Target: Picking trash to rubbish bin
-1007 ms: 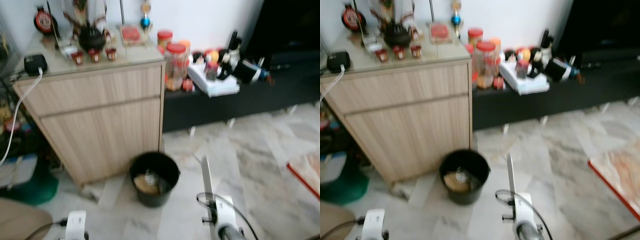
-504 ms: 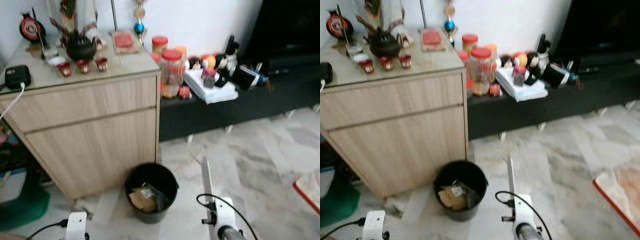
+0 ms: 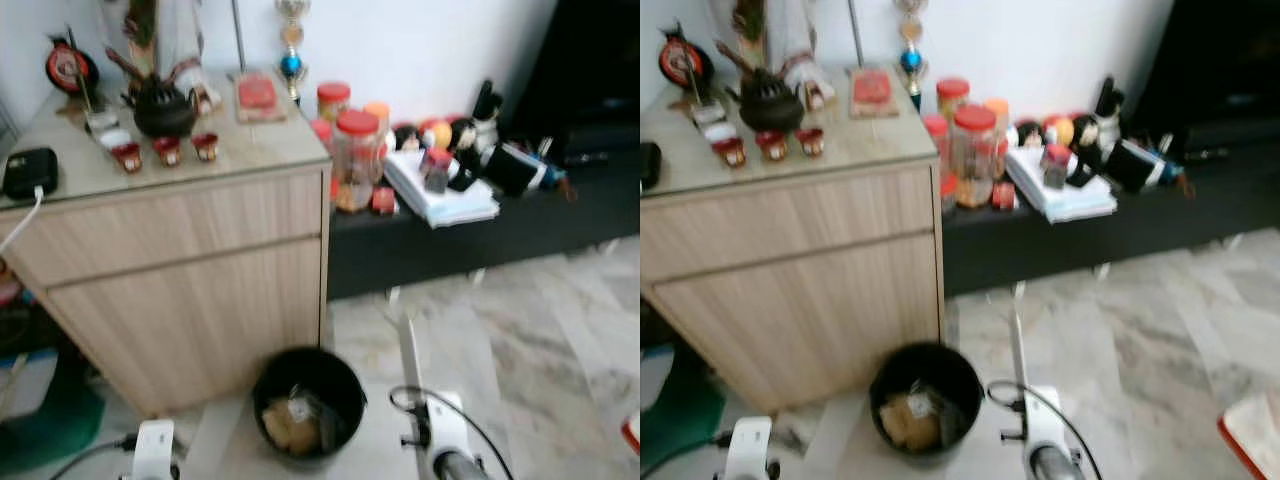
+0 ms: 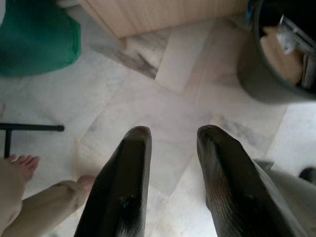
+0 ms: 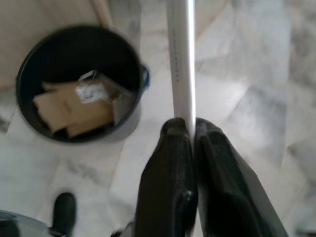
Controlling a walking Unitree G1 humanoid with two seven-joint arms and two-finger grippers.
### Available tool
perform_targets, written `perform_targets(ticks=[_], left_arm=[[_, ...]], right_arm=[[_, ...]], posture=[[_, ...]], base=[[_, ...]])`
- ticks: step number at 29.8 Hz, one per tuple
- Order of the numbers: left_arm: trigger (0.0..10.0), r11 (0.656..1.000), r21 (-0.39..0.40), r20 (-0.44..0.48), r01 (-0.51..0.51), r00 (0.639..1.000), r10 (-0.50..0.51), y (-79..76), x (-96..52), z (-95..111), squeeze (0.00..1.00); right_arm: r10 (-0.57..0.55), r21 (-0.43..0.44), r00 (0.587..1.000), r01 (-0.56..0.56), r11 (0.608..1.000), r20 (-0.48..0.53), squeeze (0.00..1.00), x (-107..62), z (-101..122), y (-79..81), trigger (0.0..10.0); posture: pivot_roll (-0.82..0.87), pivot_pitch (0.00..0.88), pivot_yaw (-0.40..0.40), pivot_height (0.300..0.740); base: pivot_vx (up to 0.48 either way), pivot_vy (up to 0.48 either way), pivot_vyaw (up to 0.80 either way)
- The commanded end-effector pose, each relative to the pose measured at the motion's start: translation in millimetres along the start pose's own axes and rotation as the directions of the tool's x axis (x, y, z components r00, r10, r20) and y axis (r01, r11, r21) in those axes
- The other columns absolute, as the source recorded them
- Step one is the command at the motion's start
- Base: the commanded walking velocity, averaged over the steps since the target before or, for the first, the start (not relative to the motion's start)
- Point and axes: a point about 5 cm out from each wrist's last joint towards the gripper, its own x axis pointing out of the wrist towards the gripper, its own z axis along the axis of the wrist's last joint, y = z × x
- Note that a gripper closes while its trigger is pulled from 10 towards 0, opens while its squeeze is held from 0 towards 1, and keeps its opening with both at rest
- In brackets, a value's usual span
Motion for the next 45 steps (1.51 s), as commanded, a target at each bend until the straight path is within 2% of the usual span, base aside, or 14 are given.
perform_targets(ticks=[1,8,19,21,24,26,27,29,32,34,36,43,44,45], left_arm=[[10.0,1.0,0.017,-0.013,-0.015,1.0,0.016,8.4,-0.3,-2,0.0],[10.0,1.0,0.017,-0.014,-0.012,1.0,0.013,7.2,-0.4,-3,0.0],[10.0,1.0,0.003,-0.001,0.001,1.0,-0.001,3.7,-0.1,-1,0.0],[10.0,1.0,0.01,-0.004,0.001,1.0,-0.001,3.7,-0.1,-1,0.0],[10.0,1.0,0.012,-0.003,0.002,1.0,-0.002,3.1,0.0,0,0.0],[10.0,1.0,0.022,-0.001,0.006,1.0,-0.006,2.5,0.0,0,0.0],[10.0,1.0,0.025,0.001,0.009,1.0,-0.009,2.0,0.1,0,0.0],[10.0,1.0,0.024,0.001,0.011,1.0,-0.011,0.9,0.1,0,0.0],[10.0,0.999,0.033,0.001,0.017,1.0,-0.017,-1.2,0.2,1,0.0],[10.0,0.998,0.062,0.009,0.03,0.999,-0.031,-4.2,0.4,3,0.0],[10.0,0.998,0.058,0.01,0.03,0.999,-0.031,-4.5,0.4,3,0.0],[10.0,0.998,0.055,0.009,0.027,1.0,-0.027,-4.1,0.5,3,0.0],[10.0,0.998,0.055,0.008,0.025,1.0,-0.025,-3.7,0.4,2,0.0],[10.0,0.998,0.055,0.007,0.024,1.0,-0.025,-3.6,0.4,2,0.0]], right_arm=[[0.031,0.004,0.999,-0.032,0.999,0.022,0.0,2.2,8,11.2,10.0],[0.052,-0.034,0.998,-0.051,0.998,0.021,0.0,2.0,7,14.0,10.0],[0.087,-0.016,0.996,-0.086,0.996,0.005,0.0,1.8,6,16.5,10.0],[0.106,-0.028,0.994,-0.106,0.994,-0.003,0.0,1.8,5,18.5,10.0],[0.161,-0.141,0.986,-0.165,0.976,-0.041,0.0,1.5,3,25.1,10.0],[0.184,-0.228,0.981,-0.195,0.954,-0.067,0.0,1.3,1,27.9,10.0],[0.206,-0.333,0.975,-0.223,0.916,-0.088,0.0,1.1,0,31.1,10.0],[0.21,-0.393,0.972,-0.235,0.889,-0.106,0.0,1.2,0,32.3,10.0],[0.218,-0.389,0.967,-0.251,0.886,-0.129,0.0,1.4,0,33.4,10.0],[0.254,-0.452,0.955,-0.296,0.842,-0.153,0.0,1.2,0,39.1,10.0],[0.271,-0.567,0.95,-0.309,0.764,-0.153,0.0,1.5,4,43.8,10.0],[0.292,-0.65,0.951,-0.288,0.704,-0.105,0.0,4.9,23,53.1,10.0],[0.299,-0.678,0.95,-0.278,0.68,-0.09,0.0,5.8,30,55.9,10.0],[0.301,-0.685,0.95,-0.277,0.674,-0.088,0.0,6.0,31,56.4,10.0]], posture=[[0.08,0.014,-0.038,0.74],[0.07,0.008,-0.039,0.74],[0.07,0.017,-0.046,0.74],[0.07,0.017,-0.046,0.74],[0.07,0.024,-0.049,0.74],[0.07,0.027,-0.051,0.74],[0.07,0.028,-0.053,0.74],[0.07,0.029,-0.057,0.74],[0.07,0.031,-0.059,0.74],[0.07,0.034,-0.062,0.74],[0.08,0.036,-0.063,0.74],[0.08,0.041,-0.067,0.74],[0.08,0.043,-0.069,0.74],[0.08,0.043,-0.069,0.74]], base=[[0.371,0.0,0.0],[0.37,0.0,0.29],[0.251,0.0,0.2],[0.0,0.0,0.0],[0.0,0.0,0.0],[0.0,0.0,0.0],[0.0,0.0,0.0],[0.0,0.0,0.0],[0.0,0.0,0.0],[0.0,0.0,0.0],[0.0,0.0,0.0],[0.0,0.0,0.0],[0.0,0.0,0.0],[0.0,0.0,0.0]])
